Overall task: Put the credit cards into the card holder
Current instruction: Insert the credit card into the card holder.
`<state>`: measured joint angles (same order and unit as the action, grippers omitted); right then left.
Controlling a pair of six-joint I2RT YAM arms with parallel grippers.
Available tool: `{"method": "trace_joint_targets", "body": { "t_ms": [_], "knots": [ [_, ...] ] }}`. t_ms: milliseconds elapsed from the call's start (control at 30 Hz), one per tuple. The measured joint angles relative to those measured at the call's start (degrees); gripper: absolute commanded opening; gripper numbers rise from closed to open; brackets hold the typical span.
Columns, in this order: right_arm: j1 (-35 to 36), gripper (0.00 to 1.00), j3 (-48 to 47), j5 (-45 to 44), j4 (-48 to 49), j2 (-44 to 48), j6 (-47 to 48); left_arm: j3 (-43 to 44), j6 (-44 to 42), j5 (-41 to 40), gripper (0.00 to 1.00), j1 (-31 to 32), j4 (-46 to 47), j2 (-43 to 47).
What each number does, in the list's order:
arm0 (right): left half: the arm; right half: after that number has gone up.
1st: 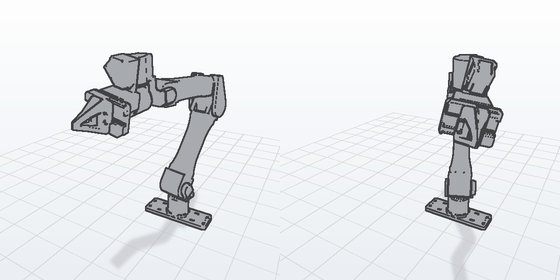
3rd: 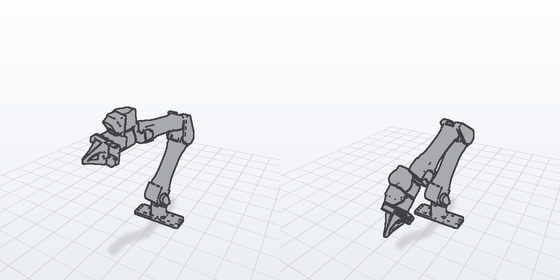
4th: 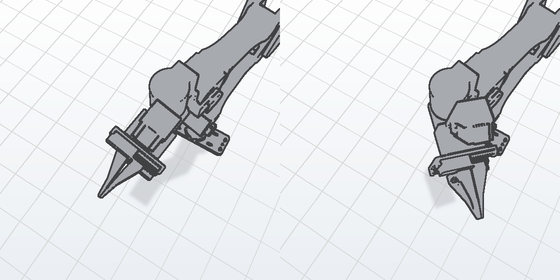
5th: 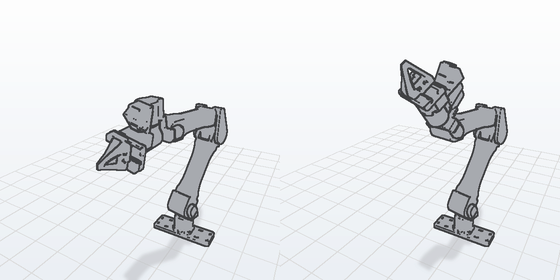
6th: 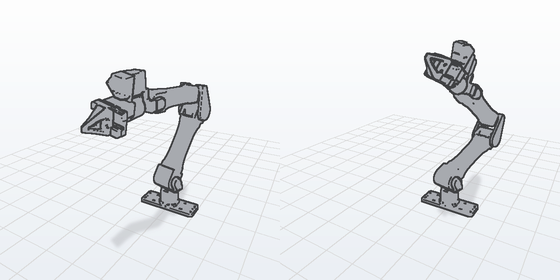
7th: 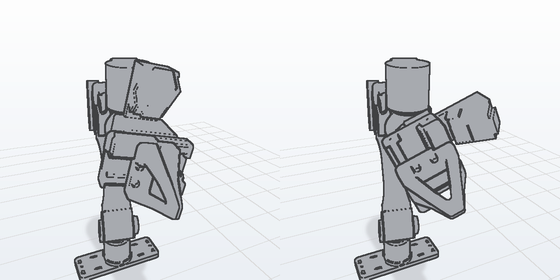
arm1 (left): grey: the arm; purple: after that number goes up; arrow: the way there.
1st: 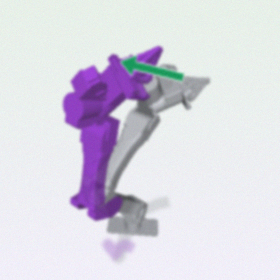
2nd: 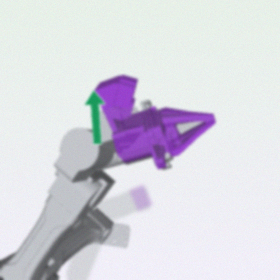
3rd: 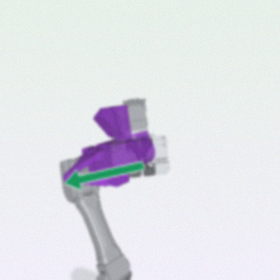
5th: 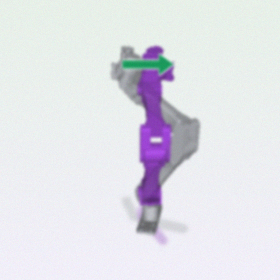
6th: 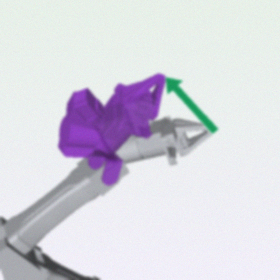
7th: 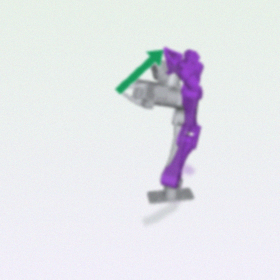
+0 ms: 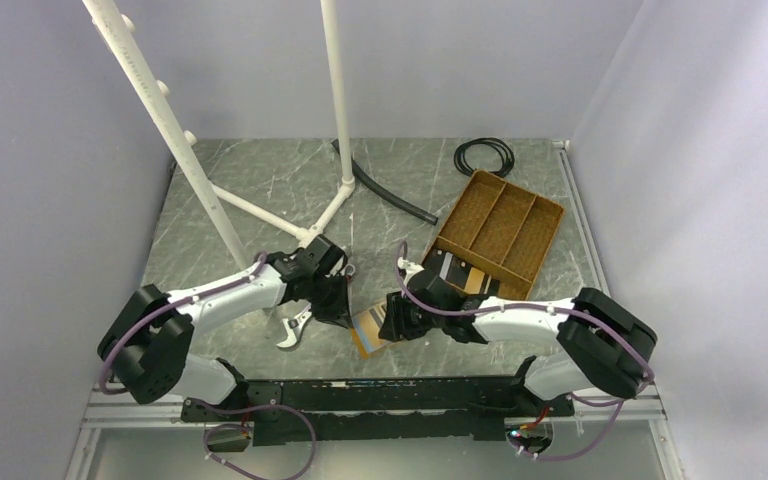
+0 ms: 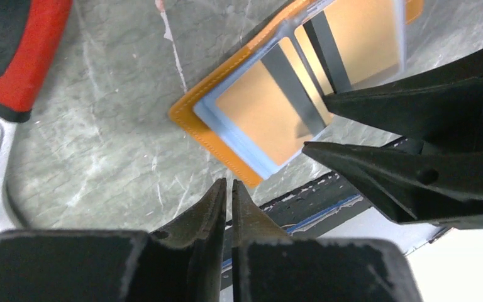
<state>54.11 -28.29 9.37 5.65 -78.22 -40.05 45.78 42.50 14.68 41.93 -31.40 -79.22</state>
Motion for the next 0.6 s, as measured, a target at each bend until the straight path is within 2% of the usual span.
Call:
{"method": "trace_joint_targets", "body": {
  "t_ms": [200, 333, 600],
  "knots": [
    [0.20, 0.43, -1.27, 1.70, 3.61, -3.78, -0.52, 0.07, 0.39, 0.90, 0.04, 1.68, 2.64, -6.73],
    [1.14, 0.44, -1.31, 1.46, 3.87, -3.80, -0.15, 0.11, 0.68, 2.16, 0.03, 2.34, 3.98, -10.95],
    [6.29, 0.46, -4.85, -2.73, -0.24, -5.05, 4.98, 0.87, 0.74, 2.45, 0.06, 2.40, 3.48, -11.58]
  ]
}}
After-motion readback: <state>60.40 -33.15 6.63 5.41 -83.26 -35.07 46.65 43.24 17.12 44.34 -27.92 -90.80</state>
